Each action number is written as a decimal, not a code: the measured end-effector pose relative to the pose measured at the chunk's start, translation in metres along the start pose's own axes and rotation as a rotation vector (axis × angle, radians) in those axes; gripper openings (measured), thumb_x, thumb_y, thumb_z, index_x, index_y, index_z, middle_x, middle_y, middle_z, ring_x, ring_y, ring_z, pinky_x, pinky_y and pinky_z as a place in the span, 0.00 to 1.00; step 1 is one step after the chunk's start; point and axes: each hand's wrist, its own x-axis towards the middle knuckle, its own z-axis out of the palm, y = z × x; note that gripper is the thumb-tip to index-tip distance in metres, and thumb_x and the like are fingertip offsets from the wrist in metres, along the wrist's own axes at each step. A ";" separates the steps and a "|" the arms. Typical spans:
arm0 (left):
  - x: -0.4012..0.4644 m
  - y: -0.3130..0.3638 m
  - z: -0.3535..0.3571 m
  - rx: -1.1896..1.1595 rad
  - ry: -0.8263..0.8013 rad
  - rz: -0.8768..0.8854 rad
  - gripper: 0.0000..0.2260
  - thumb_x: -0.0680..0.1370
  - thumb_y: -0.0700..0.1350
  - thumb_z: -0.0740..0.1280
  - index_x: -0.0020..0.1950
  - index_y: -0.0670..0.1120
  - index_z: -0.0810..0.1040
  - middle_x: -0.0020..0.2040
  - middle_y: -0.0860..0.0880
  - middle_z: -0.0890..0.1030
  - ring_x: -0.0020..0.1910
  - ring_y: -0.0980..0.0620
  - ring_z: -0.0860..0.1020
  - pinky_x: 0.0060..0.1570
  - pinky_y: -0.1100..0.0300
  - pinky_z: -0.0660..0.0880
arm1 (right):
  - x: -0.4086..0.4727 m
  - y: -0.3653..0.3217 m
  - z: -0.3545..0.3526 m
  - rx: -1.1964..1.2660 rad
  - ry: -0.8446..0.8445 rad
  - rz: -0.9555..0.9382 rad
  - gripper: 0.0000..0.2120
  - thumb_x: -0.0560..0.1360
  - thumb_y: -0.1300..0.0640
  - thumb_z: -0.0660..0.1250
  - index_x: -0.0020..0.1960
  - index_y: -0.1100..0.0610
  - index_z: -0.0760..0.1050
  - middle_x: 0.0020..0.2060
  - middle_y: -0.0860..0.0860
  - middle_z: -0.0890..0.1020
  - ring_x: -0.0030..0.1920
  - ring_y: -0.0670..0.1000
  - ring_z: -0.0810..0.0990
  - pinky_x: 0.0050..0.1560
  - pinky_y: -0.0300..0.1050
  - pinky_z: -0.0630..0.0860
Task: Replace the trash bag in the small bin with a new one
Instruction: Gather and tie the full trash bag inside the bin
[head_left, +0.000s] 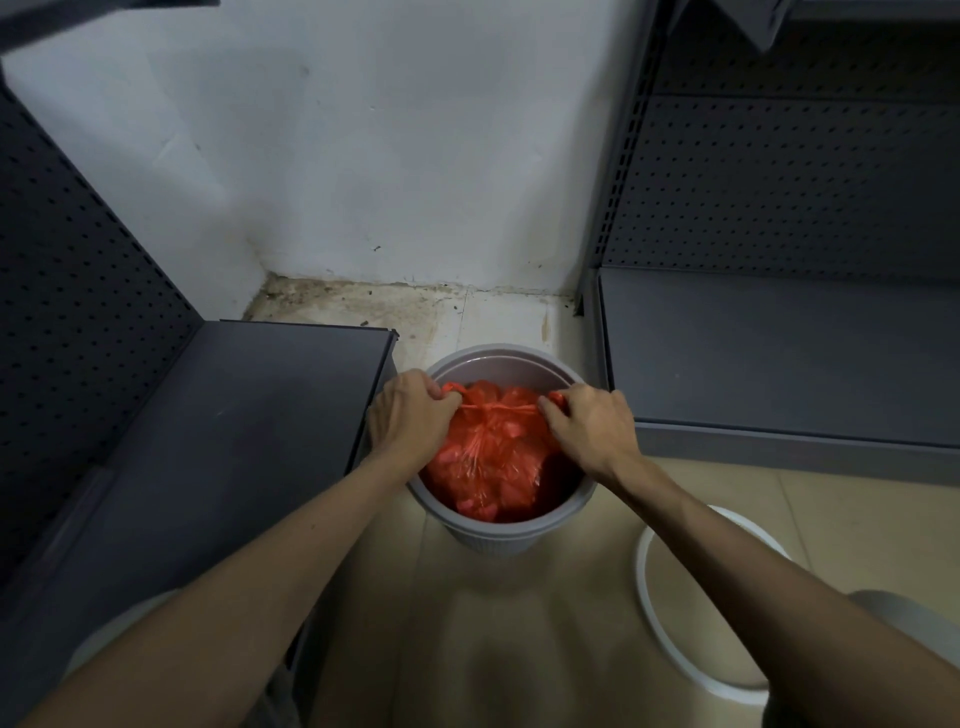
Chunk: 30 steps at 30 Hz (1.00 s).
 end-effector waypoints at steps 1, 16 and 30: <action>0.000 -0.002 -0.002 0.041 0.016 0.034 0.07 0.72 0.50 0.69 0.39 0.47 0.78 0.37 0.52 0.78 0.38 0.53 0.75 0.39 0.58 0.69 | 0.001 0.003 -0.003 -0.036 -0.016 0.004 0.20 0.79 0.47 0.58 0.30 0.51 0.71 0.38 0.55 0.83 0.42 0.57 0.79 0.56 0.53 0.69; 0.009 -0.004 -0.016 0.329 -0.285 0.615 0.24 0.75 0.50 0.66 0.70 0.49 0.70 0.66 0.50 0.73 0.65 0.50 0.69 0.64 0.51 0.66 | 0.007 -0.010 -0.017 -0.086 -0.010 -0.222 0.25 0.72 0.35 0.64 0.59 0.53 0.76 0.56 0.54 0.79 0.57 0.55 0.73 0.60 0.52 0.68; 0.003 -0.007 0.023 0.605 -0.247 0.808 0.15 0.79 0.54 0.62 0.62 0.49 0.74 0.60 0.50 0.74 0.60 0.49 0.70 0.63 0.53 0.66 | 0.011 -0.029 0.015 -0.492 -0.167 -0.437 0.16 0.78 0.47 0.59 0.60 0.56 0.74 0.58 0.55 0.77 0.60 0.57 0.71 0.64 0.54 0.62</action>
